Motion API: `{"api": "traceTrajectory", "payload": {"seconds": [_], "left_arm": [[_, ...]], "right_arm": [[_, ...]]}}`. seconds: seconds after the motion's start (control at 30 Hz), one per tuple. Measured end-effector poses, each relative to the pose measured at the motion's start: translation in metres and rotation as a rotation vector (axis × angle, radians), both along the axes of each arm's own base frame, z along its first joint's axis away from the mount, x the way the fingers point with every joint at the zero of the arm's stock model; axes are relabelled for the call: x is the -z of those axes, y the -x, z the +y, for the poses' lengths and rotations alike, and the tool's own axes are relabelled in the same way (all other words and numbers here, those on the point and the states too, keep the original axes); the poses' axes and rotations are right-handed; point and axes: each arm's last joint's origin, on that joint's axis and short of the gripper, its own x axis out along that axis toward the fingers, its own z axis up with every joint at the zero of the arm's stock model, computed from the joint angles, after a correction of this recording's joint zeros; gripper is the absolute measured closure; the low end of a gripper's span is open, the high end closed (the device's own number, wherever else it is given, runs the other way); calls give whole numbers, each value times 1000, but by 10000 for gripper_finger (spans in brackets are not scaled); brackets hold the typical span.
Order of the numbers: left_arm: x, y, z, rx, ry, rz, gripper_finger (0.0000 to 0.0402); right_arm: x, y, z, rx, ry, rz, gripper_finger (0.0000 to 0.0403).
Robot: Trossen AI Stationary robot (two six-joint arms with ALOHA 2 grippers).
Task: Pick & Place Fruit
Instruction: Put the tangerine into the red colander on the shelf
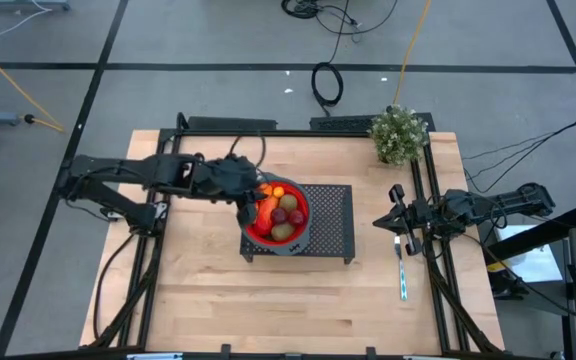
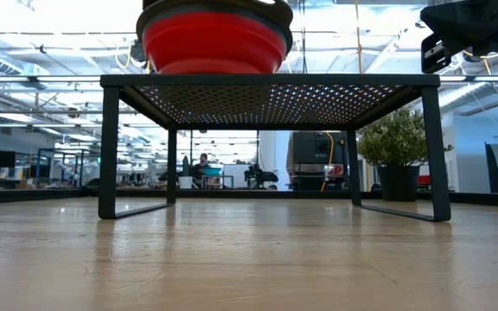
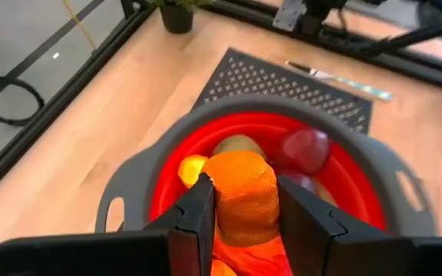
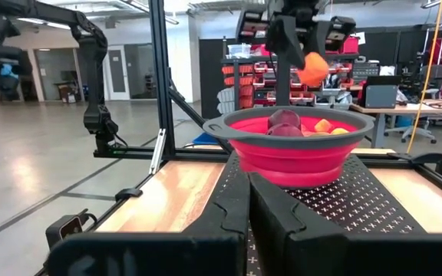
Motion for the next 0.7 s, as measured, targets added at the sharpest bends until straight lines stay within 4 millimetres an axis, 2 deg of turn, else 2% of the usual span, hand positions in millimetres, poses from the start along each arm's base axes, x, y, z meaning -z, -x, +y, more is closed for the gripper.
{"api": "traceTrajectory", "payload": {"seconds": [0.2,0.37,0.7], "left_arm": [[21,-19,0,-10,-28,97,291],[38,-27,5,-16,-42,204,291],[41,-29,12,-39,-34,215,291]], "right_arm": [[0,0,0,0,0,0,403],[0,0,0,0,0,0,403],[0,0,0,0,-1,-1,403]]}}
